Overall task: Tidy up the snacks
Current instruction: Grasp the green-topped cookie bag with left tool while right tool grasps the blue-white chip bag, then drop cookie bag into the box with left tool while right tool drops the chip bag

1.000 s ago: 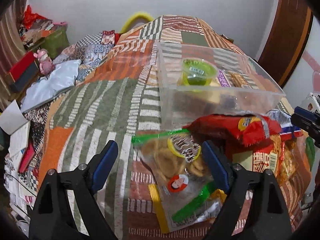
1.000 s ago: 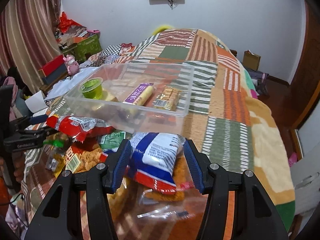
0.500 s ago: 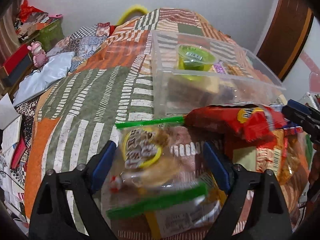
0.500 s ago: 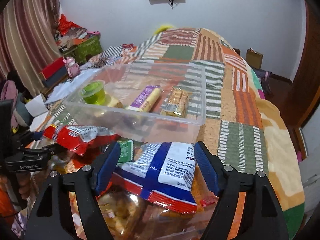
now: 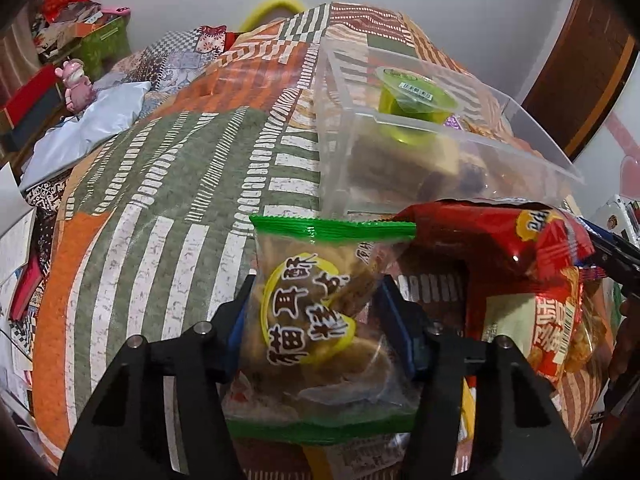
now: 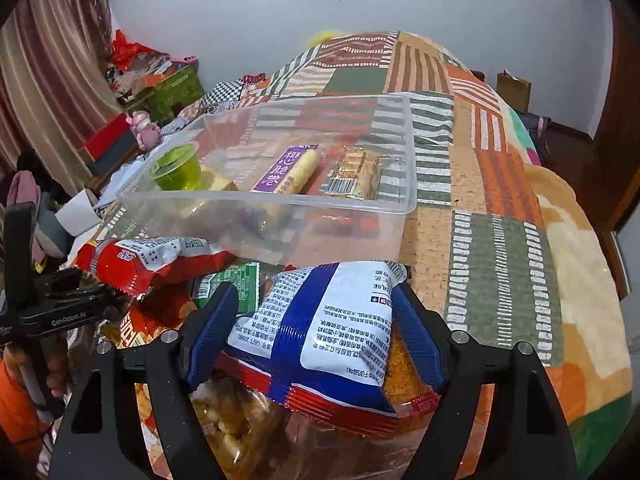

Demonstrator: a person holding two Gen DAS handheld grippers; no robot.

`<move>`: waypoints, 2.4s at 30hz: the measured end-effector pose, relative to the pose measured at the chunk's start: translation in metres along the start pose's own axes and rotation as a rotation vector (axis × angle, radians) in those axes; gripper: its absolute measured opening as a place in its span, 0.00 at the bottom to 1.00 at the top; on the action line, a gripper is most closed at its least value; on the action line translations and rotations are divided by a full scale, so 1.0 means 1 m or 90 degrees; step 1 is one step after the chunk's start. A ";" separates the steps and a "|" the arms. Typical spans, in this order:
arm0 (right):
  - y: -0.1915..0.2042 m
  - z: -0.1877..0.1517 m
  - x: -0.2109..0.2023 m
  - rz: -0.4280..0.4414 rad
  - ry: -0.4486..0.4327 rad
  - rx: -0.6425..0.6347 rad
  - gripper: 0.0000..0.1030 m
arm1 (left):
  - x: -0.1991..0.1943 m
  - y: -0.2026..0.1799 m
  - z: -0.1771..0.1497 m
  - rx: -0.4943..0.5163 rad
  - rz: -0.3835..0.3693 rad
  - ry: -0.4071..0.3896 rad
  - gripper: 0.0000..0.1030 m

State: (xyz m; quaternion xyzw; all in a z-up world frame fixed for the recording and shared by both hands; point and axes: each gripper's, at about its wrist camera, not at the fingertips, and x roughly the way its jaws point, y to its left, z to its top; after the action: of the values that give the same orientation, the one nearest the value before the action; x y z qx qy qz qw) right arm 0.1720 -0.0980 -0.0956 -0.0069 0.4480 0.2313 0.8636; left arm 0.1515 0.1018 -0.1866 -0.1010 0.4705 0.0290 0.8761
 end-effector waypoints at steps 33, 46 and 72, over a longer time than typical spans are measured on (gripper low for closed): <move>0.017 0.028 -0.084 0.010 -0.154 -0.036 0.51 | -0.104 -0.057 0.059 0.045 -0.054 -0.168 0.52; 0.011 0.064 -0.052 0.015 -0.163 -0.034 0.51 | -0.067 -0.088 0.101 0.086 -0.074 -0.141 0.52; -0.001 0.080 0.023 0.007 -0.058 -0.061 0.51 | 0.019 -0.117 0.129 0.150 -0.059 -0.032 0.51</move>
State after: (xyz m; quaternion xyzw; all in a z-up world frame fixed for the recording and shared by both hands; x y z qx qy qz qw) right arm 0.2453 -0.0724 -0.0656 -0.0354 0.3966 0.2578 0.8803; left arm 0.2850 0.0133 -0.1154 -0.0184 0.4434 -0.0641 0.8938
